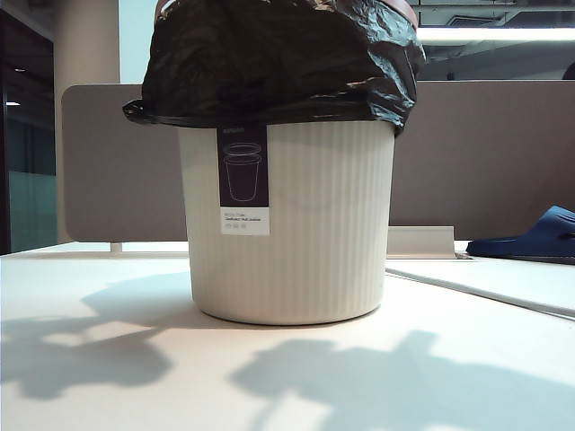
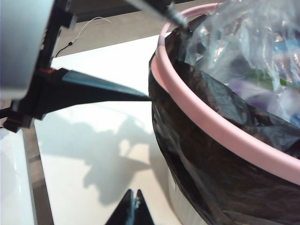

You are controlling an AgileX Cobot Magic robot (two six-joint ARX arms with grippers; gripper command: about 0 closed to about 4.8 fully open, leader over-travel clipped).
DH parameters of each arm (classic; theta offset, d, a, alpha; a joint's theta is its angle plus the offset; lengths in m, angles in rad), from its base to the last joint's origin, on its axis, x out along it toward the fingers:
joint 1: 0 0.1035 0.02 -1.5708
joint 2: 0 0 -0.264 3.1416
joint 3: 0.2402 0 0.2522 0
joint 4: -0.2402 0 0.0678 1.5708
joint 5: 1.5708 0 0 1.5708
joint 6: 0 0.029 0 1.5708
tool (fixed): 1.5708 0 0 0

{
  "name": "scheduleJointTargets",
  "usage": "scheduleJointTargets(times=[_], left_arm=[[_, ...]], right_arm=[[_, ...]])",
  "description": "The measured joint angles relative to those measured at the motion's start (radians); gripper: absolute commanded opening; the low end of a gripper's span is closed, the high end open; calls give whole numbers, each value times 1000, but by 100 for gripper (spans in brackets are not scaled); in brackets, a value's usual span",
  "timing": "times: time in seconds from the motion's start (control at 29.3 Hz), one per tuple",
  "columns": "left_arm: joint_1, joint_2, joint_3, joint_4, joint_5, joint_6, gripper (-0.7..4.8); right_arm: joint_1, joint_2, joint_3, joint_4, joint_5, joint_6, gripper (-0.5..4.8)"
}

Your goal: Open the ring lid of the trash can, pull out the black garbage bag inside, and place it on the table.

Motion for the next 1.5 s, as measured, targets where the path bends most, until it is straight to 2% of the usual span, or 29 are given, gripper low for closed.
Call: scheduleJointTargets(times=[0.38, 0.61, 1.16, 1.36, 1.5], left_arm=[[62, 1, 0, 30, -14, 23, 344], [58, 1, 0, 49, -16, 34, 344], [59, 1, 0, 135, -56, 130, 340], [59, 1, 0, 230, -56, 134, 340], [59, 1, 0, 240, -56, 134, 339]], right_arm=[[0, 0, 0, -18, 0, 0, -4], [0, 0, 0, -27, 0, 0, -4], [0, 0, 0, -27, 0, 0, -4], [0, 0, 0, -25, 0, -4, -4], [1, 0, 0, 3, 0, -66, -4]])
